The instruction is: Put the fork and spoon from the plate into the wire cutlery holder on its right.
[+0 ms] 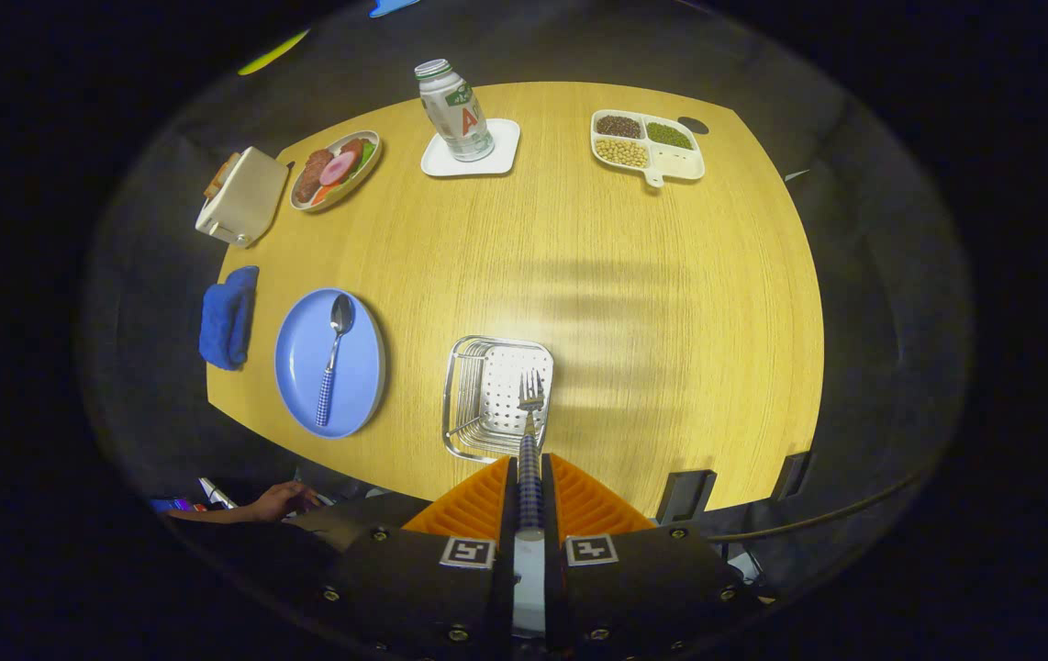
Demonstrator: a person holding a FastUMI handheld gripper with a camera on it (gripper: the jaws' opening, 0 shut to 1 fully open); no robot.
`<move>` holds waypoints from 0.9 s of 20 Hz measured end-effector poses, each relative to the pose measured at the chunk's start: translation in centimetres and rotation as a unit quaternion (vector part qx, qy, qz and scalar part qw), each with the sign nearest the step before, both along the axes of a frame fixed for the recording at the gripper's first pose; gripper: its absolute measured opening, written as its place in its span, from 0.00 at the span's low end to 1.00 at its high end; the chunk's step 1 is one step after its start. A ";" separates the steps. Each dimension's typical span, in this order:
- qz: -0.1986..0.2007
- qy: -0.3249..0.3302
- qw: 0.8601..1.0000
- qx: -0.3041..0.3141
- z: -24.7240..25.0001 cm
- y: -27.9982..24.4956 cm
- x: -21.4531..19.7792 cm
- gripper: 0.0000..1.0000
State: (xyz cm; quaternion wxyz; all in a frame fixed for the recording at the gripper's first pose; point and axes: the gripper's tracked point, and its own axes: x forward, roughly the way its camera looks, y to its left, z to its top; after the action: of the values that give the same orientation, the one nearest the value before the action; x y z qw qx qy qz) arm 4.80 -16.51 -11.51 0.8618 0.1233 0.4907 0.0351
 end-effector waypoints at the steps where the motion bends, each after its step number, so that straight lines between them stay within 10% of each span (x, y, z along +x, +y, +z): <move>1: -0.004 -0.002 1.000 0.004 -0.1 0.2 0.2 0.20; 5: -0.017 -0.009 1.000 0.008 0.6 0.1 0.3 0.78; 18: -0.039 -0.075 0.996 0.023 4.3 6.3 -4.5 0.99</move>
State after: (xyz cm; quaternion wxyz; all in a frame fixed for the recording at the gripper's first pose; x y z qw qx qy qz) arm 0.28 -10.20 -7.24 0.8937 0.1588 0.4190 0.0216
